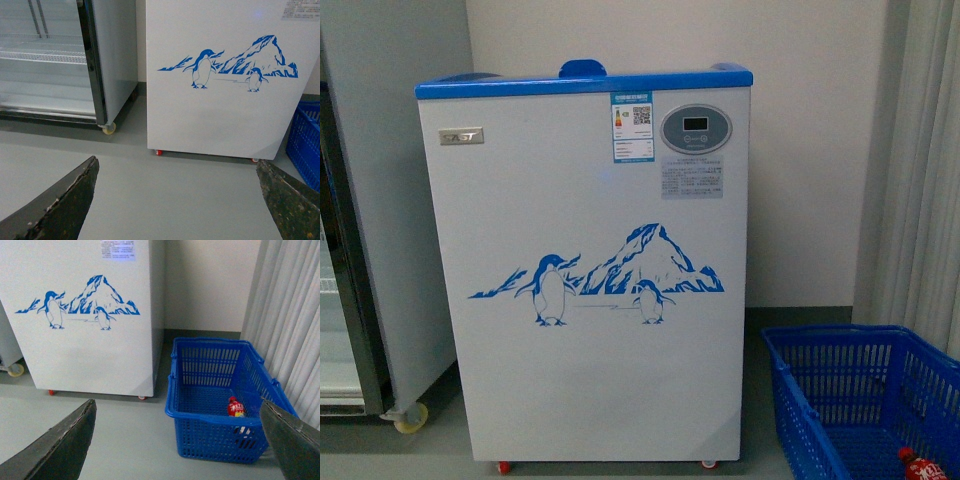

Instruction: Put drink in fridge

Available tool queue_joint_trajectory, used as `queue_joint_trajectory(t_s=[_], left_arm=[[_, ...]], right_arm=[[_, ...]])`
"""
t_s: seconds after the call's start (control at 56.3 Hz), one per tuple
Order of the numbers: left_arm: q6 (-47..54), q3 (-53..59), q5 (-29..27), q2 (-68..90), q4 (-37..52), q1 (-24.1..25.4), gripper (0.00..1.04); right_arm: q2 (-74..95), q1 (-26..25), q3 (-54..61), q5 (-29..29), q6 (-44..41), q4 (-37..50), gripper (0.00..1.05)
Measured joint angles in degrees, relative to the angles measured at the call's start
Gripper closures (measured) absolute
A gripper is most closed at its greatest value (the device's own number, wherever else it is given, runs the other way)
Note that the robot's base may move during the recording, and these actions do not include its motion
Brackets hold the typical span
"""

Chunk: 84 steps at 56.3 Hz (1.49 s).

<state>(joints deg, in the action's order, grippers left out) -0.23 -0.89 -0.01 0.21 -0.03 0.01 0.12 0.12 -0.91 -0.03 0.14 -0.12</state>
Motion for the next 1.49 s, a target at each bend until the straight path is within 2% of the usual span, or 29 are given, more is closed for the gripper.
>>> queue_joint_trajectory(t_s=[1.492], left_arm=[[0.0, 0.0, 0.0, 0.0, 0.0, 0.0, 0.08]], right_arm=[[0.0, 0.0, 0.0, 0.0, 0.0, 0.0, 0.07]])
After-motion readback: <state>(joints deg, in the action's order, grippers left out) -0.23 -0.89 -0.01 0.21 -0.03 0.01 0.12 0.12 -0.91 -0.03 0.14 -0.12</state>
